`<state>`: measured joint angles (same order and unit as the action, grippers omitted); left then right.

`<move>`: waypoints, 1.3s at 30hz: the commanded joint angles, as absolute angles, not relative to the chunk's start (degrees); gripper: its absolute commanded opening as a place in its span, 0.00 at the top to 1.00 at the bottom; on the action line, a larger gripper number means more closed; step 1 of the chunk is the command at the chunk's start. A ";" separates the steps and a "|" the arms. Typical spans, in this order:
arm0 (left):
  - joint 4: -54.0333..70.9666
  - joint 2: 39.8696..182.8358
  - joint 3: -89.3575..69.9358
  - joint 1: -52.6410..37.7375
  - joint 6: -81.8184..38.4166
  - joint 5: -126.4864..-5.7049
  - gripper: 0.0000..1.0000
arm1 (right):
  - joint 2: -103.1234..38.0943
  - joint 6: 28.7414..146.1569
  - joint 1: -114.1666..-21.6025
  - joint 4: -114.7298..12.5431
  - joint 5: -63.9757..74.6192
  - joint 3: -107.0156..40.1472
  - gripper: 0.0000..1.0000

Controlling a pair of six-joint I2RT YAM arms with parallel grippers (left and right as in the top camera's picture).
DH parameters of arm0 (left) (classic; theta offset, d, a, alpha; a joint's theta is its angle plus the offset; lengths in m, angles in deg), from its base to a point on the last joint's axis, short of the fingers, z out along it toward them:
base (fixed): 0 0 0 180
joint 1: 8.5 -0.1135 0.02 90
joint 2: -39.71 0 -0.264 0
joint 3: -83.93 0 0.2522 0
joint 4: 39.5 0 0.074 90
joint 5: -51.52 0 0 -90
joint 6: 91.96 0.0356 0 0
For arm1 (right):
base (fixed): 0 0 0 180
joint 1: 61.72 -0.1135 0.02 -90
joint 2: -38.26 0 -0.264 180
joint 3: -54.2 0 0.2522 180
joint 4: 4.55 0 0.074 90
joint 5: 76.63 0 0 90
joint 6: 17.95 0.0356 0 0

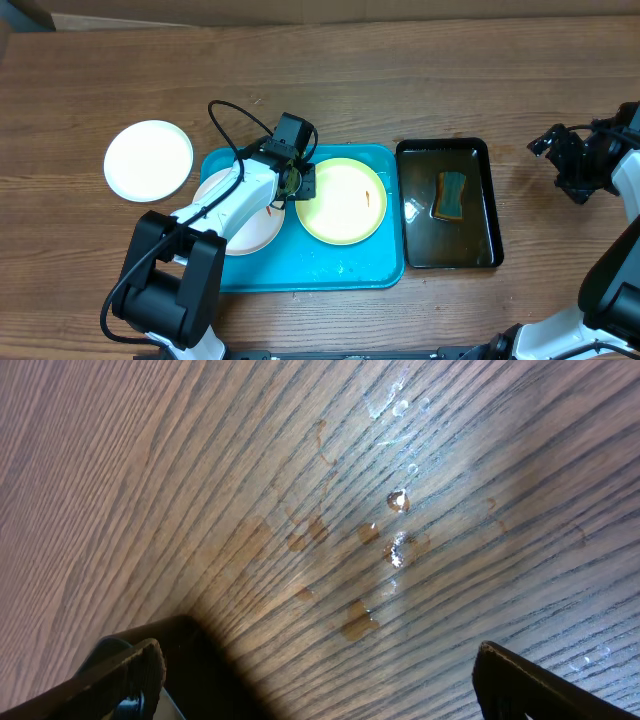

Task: Clean dirty plates on tray and stack at the side
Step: 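Slide the yellow plate up the tray and grip its left rim with the left gripper, then lower the right gripper into the black tray and grasp the sponge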

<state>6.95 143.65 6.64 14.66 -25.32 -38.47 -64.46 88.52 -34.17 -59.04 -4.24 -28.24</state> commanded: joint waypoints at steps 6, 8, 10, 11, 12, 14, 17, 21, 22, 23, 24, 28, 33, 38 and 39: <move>5.99 144.65 6.44 14.79 -23.81 -38.51 0.77 | -64.52 88.50 -34.24 -58.19 -10.80 -29.36 0.00; 5.22 144.83 6.79 14.79 -23.83 -38.60 0.76 | -64.52 88.26 -34.24 -61.73 -11.19 -29.34 0.00; 5.18 144.96 6.79 14.79 -23.81 -38.84 0.77 | -64.28 87.08 -34.13 -62.67 -14.45 -29.47 0.00; 5.18 144.98 6.79 14.79 -23.79 -39.08 0.79 | -64.13 85.81 -34.00 -62.82 -16.72 -29.49 0.00; 5.18 144.98 6.79 14.77 -23.79 -39.23 0.81 | -63.85 85.26 -33.73 -62.34 -22.12 -29.53 0.00; 5.20 144.98 6.79 14.79 -23.77 -39.56 0.82 | -63.50 84.00 -33.47 -62.08 -30.84 -30.14 0.08; 5.24 144.98 6.79 14.79 -23.77 -39.56 0.82 | -62.36 83.76 -33.38 -66.27 -36.20 -33.12 0.20; 5.24 145.07 6.79 14.79 -23.79 -39.63 0.80 | -58.86 81.57 -37.95 -76.46 -24.92 -37.88 0.22; 5.29 145.13 6.79 14.79 -23.79 -39.78 0.80 | -57.92 81.61 -39.68 -78.60 -19.65 -38.63 0.21; 5.31 145.20 6.79 14.79 -23.79 -40.13 0.80 | -56.85 81.64 -41.75 -80.44 -13.70 -39.11 0.21; 5.44 145.31 6.79 14.79 -23.79 -40.50 0.80 | -55.85 81.68 -43.92 -81.75 -9.70 -39.19 0.20; 5.68 145.35 6.79 14.79 -23.77 -41.05 0.78 | -54.60 83.89 -51.77 -86.77 3.54 -39.04 0.18; 6.58 145.37 6.79 14.79 -23.77 -41.09 0.81 | -54.75 87.38 -60.33 -85.92 10.62 -33.95 0.19; 6.97 145.37 6.79 14.79 -23.50 -41.57 0.80 | -54.75 90.33 -65.23 -79.26 10.97 -26.49 0.32; 6.97 145.37 6.79 14.79 -23.29 -41.68 0.80 | -54.75 90.36 -66.21 -77.33 10.97 -24.61 0.34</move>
<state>6.86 144.54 6.75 14.66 -24.25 -40.48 -55.13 88.00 -64.22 -79.82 7.87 -28.31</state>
